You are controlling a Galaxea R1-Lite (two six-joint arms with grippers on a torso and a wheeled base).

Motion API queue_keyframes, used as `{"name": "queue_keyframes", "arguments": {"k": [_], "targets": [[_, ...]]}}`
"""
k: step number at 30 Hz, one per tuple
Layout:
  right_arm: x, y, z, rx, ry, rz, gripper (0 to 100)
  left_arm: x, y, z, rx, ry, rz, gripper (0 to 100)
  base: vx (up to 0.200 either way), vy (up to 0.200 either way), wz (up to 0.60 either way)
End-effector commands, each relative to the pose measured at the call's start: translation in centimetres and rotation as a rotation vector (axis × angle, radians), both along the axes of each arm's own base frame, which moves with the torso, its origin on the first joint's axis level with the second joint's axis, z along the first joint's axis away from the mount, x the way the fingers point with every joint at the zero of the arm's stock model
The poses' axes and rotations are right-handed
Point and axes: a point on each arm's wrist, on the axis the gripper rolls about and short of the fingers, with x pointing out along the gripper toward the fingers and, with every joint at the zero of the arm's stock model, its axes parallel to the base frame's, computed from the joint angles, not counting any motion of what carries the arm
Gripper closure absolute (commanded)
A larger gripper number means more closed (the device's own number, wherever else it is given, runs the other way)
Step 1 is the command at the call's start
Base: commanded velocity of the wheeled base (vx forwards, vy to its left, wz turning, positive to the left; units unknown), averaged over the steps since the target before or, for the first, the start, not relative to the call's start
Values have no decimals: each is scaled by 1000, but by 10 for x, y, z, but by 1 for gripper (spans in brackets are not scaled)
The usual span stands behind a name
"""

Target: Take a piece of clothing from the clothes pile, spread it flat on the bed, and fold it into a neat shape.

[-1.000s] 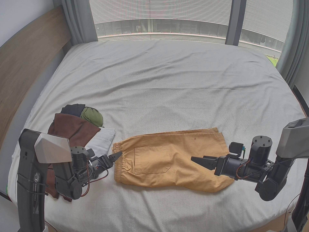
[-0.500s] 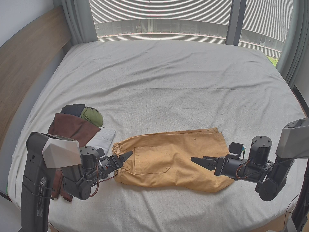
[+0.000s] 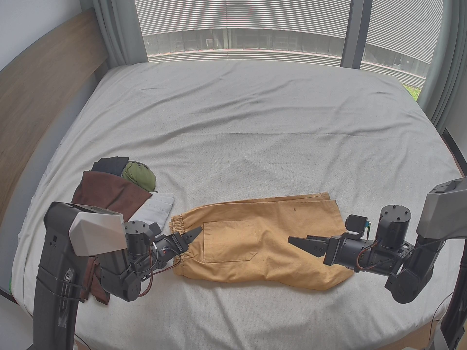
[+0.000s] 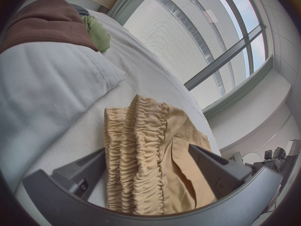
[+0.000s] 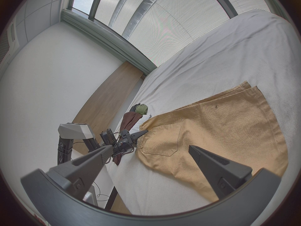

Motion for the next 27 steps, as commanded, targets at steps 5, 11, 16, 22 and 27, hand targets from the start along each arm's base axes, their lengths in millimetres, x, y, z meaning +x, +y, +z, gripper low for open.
{"name": "queue_keyframes", "arguments": {"k": [5,11,16,22,27], "targets": [[0,0,0,0,1,1,0,-1,0,-1,0,4,0,100,0,0,0],[0,1,-1,-1,4,3,0,-14,4,1,11,47,-3,100,0,0,0],[0,1,-1,-2,4,1,0,-24,11,16,11,51,0,100,0,0,0],[-1,1,-1,-1,4,4,0,-27,27,27,6,47,26,100,0,0,0],[-1,1,-1,-2,5,6,0,-29,37,33,1,48,41,100,0,0,0]]}}
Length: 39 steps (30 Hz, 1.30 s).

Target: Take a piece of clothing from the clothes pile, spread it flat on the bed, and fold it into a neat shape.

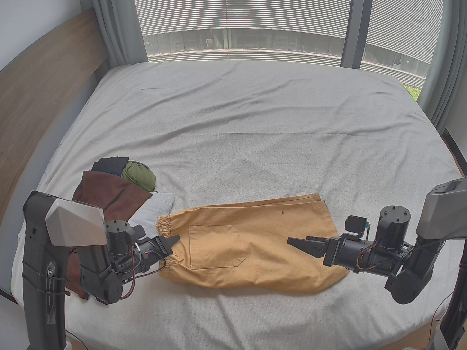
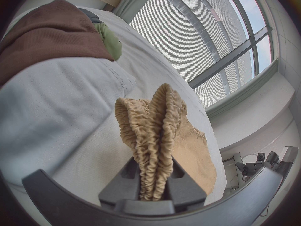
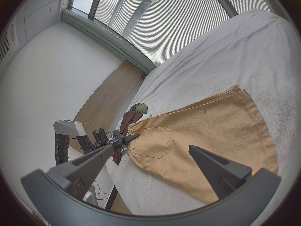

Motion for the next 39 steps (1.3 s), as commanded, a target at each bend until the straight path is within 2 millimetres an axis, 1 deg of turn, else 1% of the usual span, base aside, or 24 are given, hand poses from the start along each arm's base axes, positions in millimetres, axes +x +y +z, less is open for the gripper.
{"name": "queue_keyframes", "arguments": {"k": [1,2,3,11,15,22,29,33,39], "targets": [[0,1,0,-1,1,2,0,-2,9,10,-2,-12,21,100,0,0,0],[0,1,0,-1,1,2,0,-2,9,10,-2,-12,21,100,0,0,0],[0,1,0,-1,1,4,0,-3,14,15,-4,-20,30,100,0,0,0],[-1,2,0,-1,-2,6,0,-7,35,30,-15,-39,64,100,0,0,0],[-1,2,0,-1,-3,6,0,-11,44,32,-18,-30,67,100,0,0,0],[-1,2,0,-2,0,6,0,-13,45,35,-20,-34,63,100,0,0,0],[-1,2,0,-2,0,4,0,-11,36,41,-36,-53,31,100,0,0,0],[0,1,0,-2,-2,0,0,-10,20,44,-45,-70,-15,100,0,0,0],[1,-1,0,-1,-3,-7,0,-11,-8,55,-76,-101,-87,100,0,0,0]]}}
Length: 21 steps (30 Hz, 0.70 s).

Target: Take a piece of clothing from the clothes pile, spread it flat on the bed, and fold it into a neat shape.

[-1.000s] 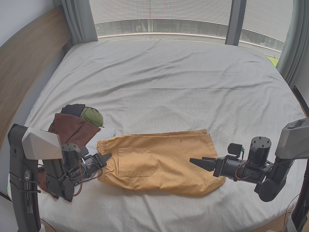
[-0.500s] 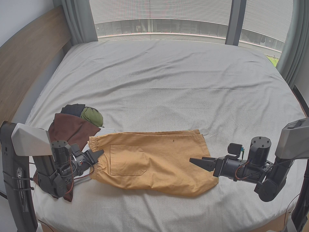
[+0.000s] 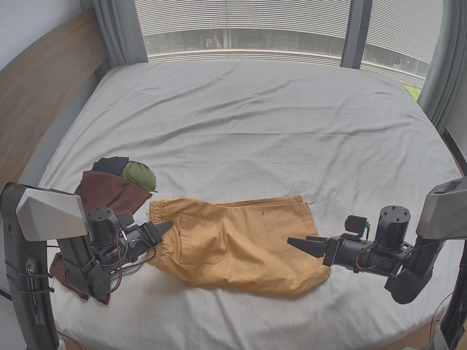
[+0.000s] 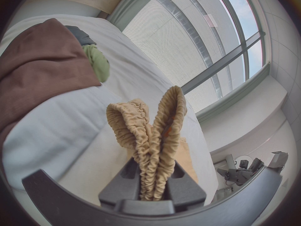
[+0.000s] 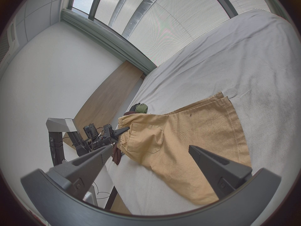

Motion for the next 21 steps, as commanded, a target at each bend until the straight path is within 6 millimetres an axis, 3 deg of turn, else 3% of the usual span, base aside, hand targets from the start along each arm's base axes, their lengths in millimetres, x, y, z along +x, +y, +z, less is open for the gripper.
{"name": "queue_keyframes", "arguments": {"k": [1,21], "targets": [[1,-1,0,1,0,-4,0,0,-21,9,-26,-29,-51,100,0,0,0],[5,-9,1,4,-3,-31,0,8,-77,16,-100,-81,-171,100,0,0,0]]}}
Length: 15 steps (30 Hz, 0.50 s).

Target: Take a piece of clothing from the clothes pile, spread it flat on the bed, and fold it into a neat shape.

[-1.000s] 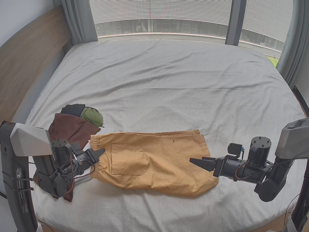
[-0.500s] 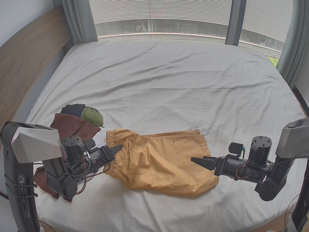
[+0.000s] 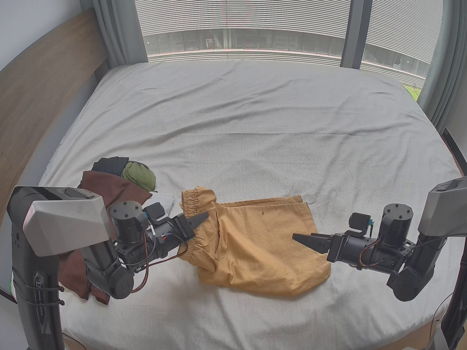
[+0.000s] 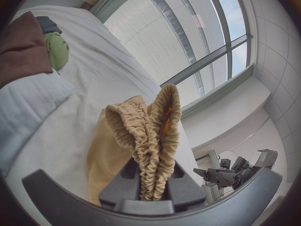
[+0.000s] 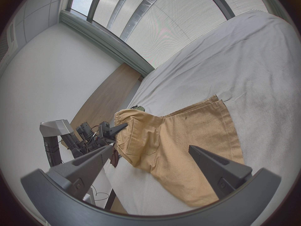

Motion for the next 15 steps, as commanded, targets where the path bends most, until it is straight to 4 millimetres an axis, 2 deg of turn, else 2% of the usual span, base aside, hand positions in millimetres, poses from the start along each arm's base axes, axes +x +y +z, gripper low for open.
{"name": "queue_keyframes", "arguments": {"k": [1,9,15], "targets": [[1,-2,0,1,-2,-7,0,2,-13,-2,-6,-11,-30,100,0,0,0],[7,-16,5,9,-20,-52,0,3,-37,3,-58,-18,-79,100,0,0,0],[12,-34,13,25,-46,-83,0,9,-55,-4,-68,-31,-90,100,0,0,0]]}}
